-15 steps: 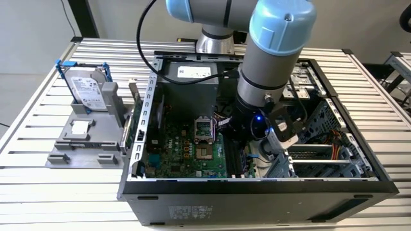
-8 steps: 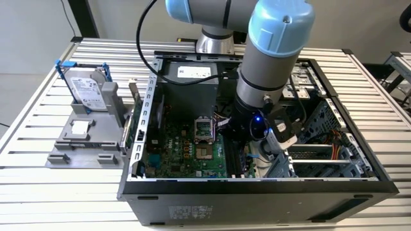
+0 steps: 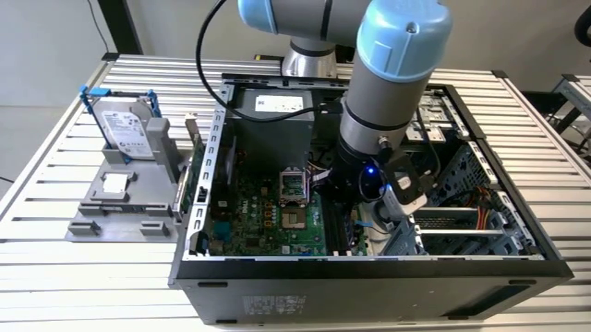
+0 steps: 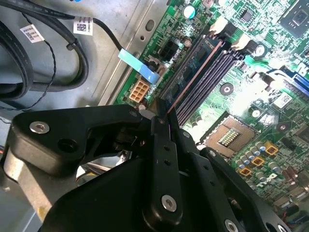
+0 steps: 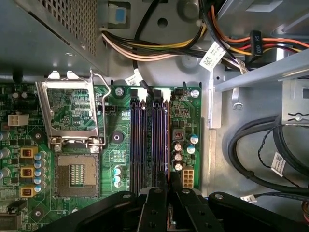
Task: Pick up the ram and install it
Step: 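Press down the ram until it locks into place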
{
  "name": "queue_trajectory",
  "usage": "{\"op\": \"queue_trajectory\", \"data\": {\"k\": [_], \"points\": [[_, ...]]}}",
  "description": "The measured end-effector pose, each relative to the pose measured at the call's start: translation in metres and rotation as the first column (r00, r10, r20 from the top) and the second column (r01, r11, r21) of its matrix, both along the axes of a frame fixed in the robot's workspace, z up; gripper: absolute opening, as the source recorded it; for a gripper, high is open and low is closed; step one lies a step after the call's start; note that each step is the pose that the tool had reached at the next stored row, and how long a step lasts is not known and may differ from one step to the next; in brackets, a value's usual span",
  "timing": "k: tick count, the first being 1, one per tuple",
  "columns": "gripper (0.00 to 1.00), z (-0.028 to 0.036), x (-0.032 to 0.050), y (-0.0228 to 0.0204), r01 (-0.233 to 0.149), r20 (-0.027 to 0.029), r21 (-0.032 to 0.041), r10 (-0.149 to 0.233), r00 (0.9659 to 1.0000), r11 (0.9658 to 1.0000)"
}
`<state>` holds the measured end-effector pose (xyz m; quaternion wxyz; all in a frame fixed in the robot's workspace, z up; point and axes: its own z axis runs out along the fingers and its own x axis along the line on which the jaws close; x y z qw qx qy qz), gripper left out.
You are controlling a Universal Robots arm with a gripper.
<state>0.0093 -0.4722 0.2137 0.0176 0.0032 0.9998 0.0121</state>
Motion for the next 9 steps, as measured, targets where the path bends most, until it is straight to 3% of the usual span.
{"op": "queue_trajectory", "data": {"k": [9], "points": [[0.00,-0.0012,-0.0015,0.0004,0.003,0.0006,0.0000,-0.003,1.0000,1.0000]]}}
